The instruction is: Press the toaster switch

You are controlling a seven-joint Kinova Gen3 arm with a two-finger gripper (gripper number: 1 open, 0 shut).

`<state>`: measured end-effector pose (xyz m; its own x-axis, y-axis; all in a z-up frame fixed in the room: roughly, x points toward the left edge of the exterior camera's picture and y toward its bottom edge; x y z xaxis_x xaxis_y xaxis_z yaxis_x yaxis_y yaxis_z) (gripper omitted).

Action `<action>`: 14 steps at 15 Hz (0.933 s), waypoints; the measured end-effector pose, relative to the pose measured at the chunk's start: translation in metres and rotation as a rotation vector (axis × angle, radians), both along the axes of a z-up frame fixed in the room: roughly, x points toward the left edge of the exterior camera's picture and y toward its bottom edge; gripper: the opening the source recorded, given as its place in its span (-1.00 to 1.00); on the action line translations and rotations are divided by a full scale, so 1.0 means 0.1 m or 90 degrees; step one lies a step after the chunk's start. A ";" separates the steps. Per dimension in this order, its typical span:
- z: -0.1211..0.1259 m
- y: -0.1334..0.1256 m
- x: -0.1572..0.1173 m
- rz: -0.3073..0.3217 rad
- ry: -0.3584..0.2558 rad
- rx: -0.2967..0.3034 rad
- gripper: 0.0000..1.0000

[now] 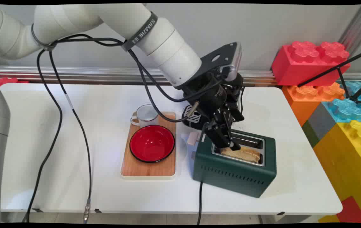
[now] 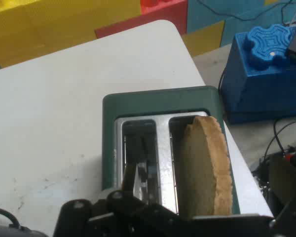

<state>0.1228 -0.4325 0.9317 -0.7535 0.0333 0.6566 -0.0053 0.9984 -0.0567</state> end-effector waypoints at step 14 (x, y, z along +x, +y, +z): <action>-0.26 -0.02 0.89 0.105 0.052 0.025 1.00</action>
<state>0.2121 -0.4349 0.9052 -0.6906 -0.1126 0.7145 -0.1715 0.9851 -0.0104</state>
